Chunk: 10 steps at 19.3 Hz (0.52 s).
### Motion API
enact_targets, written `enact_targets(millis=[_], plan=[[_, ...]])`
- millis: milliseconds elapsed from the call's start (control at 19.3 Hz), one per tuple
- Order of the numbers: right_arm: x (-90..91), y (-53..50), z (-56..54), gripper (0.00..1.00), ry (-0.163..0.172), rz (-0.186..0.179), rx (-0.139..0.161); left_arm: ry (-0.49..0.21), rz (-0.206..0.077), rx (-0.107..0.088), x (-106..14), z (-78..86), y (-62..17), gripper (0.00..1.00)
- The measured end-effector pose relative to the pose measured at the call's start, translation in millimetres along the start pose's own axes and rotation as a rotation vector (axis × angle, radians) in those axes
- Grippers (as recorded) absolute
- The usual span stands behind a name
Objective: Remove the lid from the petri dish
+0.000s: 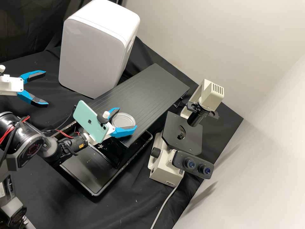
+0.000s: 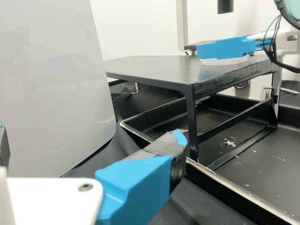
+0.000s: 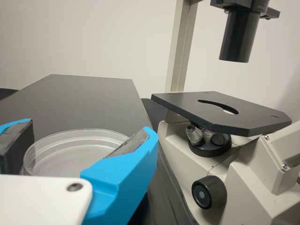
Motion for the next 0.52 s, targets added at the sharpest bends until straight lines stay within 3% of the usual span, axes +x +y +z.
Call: enact_targets(millis=[311, 519], plan=[[-6.8, 10.0, 0.9, 0.00, -0.002, 0.029, 0.004, 0.002, -0.007, -0.001, 0.5, -0.3, -1.6, 1.00], [-13.7, 22.6, -2.9, 0.00, 0.008, 0.077, 0.021, 0.002, -0.010, -0.001, 0.6, -0.4, -2.3, 1.00]])
